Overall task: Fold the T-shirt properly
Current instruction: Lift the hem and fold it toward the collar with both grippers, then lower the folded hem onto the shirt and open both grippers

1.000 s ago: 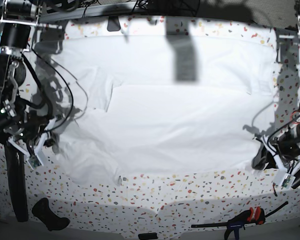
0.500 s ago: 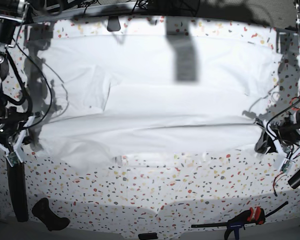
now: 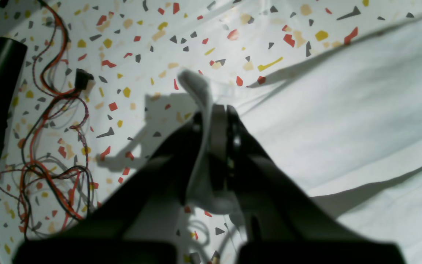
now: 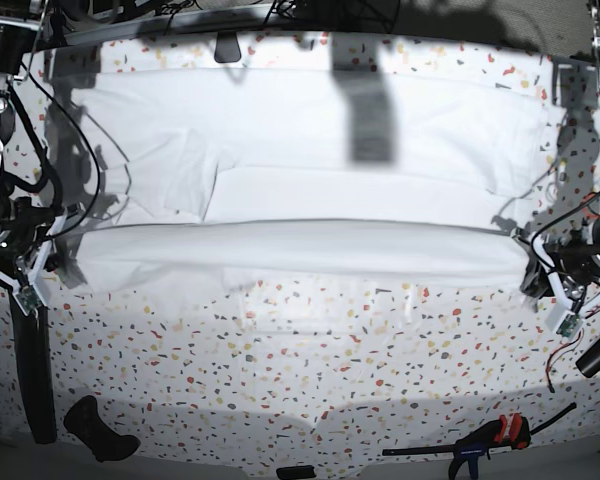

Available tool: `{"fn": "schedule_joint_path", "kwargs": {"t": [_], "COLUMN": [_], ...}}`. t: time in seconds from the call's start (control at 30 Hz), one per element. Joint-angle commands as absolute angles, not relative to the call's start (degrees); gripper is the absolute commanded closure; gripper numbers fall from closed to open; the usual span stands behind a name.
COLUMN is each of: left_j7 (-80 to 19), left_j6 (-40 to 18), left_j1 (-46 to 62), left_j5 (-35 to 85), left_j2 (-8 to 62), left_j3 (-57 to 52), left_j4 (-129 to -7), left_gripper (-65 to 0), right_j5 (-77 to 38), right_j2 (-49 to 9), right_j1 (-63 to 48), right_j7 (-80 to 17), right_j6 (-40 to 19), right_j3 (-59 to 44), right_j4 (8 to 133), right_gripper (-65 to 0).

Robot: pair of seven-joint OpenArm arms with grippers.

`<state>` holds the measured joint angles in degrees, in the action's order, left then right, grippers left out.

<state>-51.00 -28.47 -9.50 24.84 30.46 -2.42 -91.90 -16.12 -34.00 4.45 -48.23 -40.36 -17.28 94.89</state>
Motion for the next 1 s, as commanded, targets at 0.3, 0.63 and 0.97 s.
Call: {"fn": "schedule_joint_path", "kwargs": {"t": [0.3, 0.63, 0.97], "left_j7": [-56.4, -56.0, -55.9], "left_j6": [-28.0, -28.0, -28.0], "left_j1": [-10.0, -3.8, -2.8], "left_j5": [29.0, 29.0, 28.9], "left_j2": [31.6, 31.6, 31.6], "left_j3": [-3.0, -3.0, -3.0], "left_j4": [-92.7, -92.7, -92.7], "left_gripper": [0.0, 0.0, -7.0], "right_j5": [-15.8, -19.7, -24.8], "right_j2": [-35.6, -34.8, -34.8], "right_j1": [4.4, 0.4, 0.4], "right_j7": [-49.4, -58.0, -59.6], "right_j6": [-40.0, -40.0, -40.0], "right_j3": [-18.0, -18.0, -18.0], "right_j4": [95.9, 95.9, 95.9], "right_gripper": [0.0, 0.0, -24.1]}}
